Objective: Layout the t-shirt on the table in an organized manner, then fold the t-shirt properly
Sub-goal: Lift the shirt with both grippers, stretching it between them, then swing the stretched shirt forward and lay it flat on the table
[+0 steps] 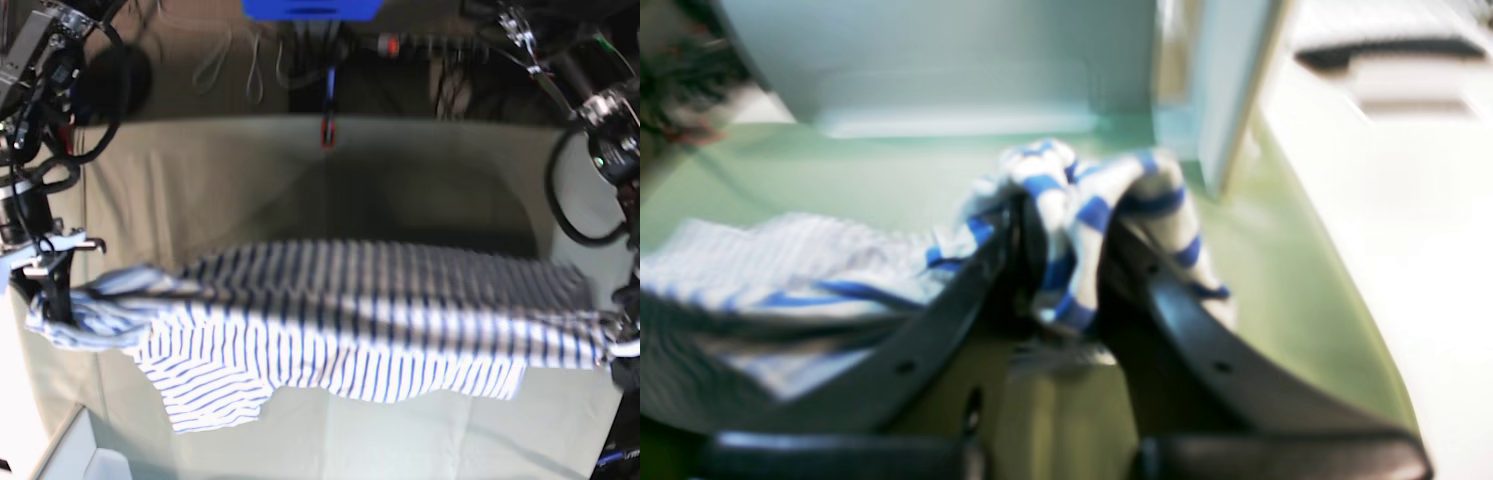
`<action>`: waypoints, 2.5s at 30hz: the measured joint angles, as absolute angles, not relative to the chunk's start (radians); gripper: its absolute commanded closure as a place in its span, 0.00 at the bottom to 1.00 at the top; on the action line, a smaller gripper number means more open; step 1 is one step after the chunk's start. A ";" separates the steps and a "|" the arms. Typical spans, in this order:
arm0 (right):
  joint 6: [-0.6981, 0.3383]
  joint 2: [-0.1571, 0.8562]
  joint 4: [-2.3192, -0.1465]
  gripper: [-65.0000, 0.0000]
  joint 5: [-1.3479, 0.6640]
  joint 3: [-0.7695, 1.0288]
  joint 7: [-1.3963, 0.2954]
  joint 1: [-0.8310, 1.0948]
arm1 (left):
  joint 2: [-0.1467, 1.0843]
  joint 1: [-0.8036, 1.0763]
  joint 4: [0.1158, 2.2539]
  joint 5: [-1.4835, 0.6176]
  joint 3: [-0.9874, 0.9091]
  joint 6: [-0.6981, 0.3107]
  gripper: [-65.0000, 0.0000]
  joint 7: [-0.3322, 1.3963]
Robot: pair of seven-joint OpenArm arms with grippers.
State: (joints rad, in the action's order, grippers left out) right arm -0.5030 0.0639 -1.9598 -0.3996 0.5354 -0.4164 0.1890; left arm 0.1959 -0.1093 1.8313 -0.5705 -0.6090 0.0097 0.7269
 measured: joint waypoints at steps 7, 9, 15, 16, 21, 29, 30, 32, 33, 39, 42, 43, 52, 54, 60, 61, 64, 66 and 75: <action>-0.558 0.009 -1.979 1.00 -0.409 0.559 -0.393 0.247 | 0.158 0.006 1.814 -0.601 -0.663 0.024 1.00 0.712; -0.570 0.028 -1.974 1.00 -0.409 0.554 -0.404 0.272 | 0.145 0.053 1.863 -0.619 -0.654 0.009 1.00 0.707; -0.575 0.002 -1.973 1.00 -0.390 0.564 -0.340 0.404 | 0.098 0.151 1.914 -0.644 -0.765 0.005 1.00 0.707; -0.575 -0.005 -1.974 1.00 -0.398 0.551 -0.330 0.402 | 0.117 0.134 1.866 -0.655 -0.771 0.009 1.00 0.712; -0.576 0.022 -1.972 1.00 -0.405 0.512 -0.297 0.425 | 0.147 0.141 1.870 -0.750 -0.771 -0.004 1.00 0.714; -0.578 0.035 -1.963 1.00 -0.409 0.463 -0.313 0.432 | 0.179 0.128 1.770 -0.783 -0.808 0.019 1.00 0.716; -0.580 0.051 -1.962 1.00 -0.409 0.463 -0.323 0.421 | 0.178 0.130 1.799 -0.796 -0.803 0.011 1.00 0.715; -0.577 0.041 -1.969 1.00 -0.408 0.483 -0.299 0.427 | 0.193 0.121 1.783 -0.810 -0.804 -0.004 1.00 0.714; -0.577 0.027 -1.982 1.00 -0.408 0.484 -0.298 0.440 | 0.199 0.117 1.766 -0.799 -0.807 0.004 1.00 0.709; -0.577 0.021 -1.962 1.00 -0.408 0.479 -0.307 0.432 | 0.207 0.102 1.708 -0.788 -0.844 0.018 1.00 0.712; -0.580 0.048 -1.952 1.00 -0.409 0.480 -0.314 0.412 | 0.199 0.108 1.755 -0.807 -0.828 -0.005 1.00 0.723; -0.579 0.041 -1.956 1.00 -0.405 0.484 -0.312 0.410 | 0.210 0.099 1.732 -0.810 -0.829 -0.005 1.00 0.716; -0.580 0.052 -1.931 1.00 -0.414 0.482 -0.311 0.386 | 0.203 0.082 1.690 -0.798 -0.830 0.007 1.00 0.717; -0.580 0.054 -1.932 1.00 -0.409 0.484 -0.308 0.390 | 0.205 0.076 1.684 -0.798 -0.830 0.007 1.00 0.717; -0.580 0.053 -1.929 1.00 -0.408 0.481 -0.313 0.393 | 0.203 0.085 1.675 -0.794 -0.830 0.008 1.00 0.715; -0.580 0.053 -1.929 1.00 -0.408 0.481 -0.313 0.391 | 0.203 0.083 1.680 -0.795 -0.830 0.008 1.00 0.715; -0.580 0.052 -1.931 1.00 -0.408 0.484 -0.313 0.392 | 0.205 0.078 1.682 -0.798 -0.831 0.007 1.00 0.714; -0.580 0.052 -1.931 1.00 -0.408 0.484 -0.308 0.395 | 0.205 0.083 1.682 -0.798 -0.835 0.007 1.00 0.714; -0.580 0.010 -1.997 1.00 -0.412 0.557 -0.255 0.394 | 0.202 0.118 1.891 -0.800 -0.836 0.007 1.00 0.718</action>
State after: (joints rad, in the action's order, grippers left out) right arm -0.5800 0.0105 -1.9968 -0.4122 0.5568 -0.2554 0.3939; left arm 0.2024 0.1184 1.8912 -0.8001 -0.8364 0.0074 0.7177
